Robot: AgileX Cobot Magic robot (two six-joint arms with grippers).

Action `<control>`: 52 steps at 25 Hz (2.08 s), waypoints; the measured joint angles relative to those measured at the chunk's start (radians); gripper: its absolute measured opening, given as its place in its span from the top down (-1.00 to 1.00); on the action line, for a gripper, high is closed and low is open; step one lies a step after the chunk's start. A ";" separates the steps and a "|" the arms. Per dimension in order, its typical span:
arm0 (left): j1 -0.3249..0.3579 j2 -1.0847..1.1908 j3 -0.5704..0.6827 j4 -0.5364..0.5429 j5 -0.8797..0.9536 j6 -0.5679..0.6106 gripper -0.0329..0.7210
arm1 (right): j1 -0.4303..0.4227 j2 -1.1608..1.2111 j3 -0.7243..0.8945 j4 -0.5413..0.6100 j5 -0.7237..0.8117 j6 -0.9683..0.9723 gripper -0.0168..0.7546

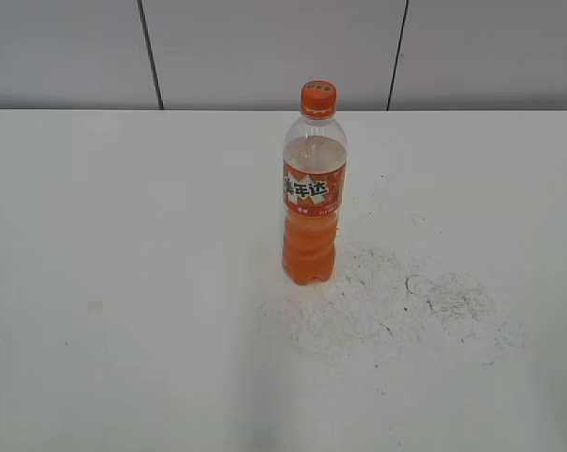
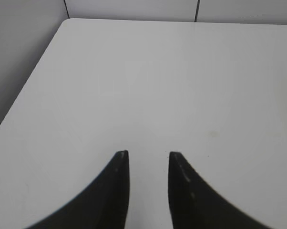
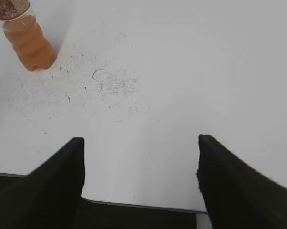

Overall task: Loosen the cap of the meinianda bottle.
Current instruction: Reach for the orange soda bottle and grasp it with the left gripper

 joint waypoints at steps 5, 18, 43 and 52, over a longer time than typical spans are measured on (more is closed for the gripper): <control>0.000 0.001 0.000 0.001 -0.003 0.000 0.29 | 0.000 0.000 0.000 0.000 0.000 0.000 -0.45; -0.010 0.283 -0.033 -0.003 -0.227 0.000 0.28 | 0.000 0.000 0.000 0.000 -0.001 0.000 -0.45; -0.420 1.345 0.162 -0.005 -1.598 0.121 0.28 | 0.000 0.000 0.003 0.003 -0.002 0.000 -0.45; -0.385 1.717 0.079 0.444 -1.928 -0.235 0.28 | -0.001 0.000 0.003 0.003 -0.002 0.000 -0.45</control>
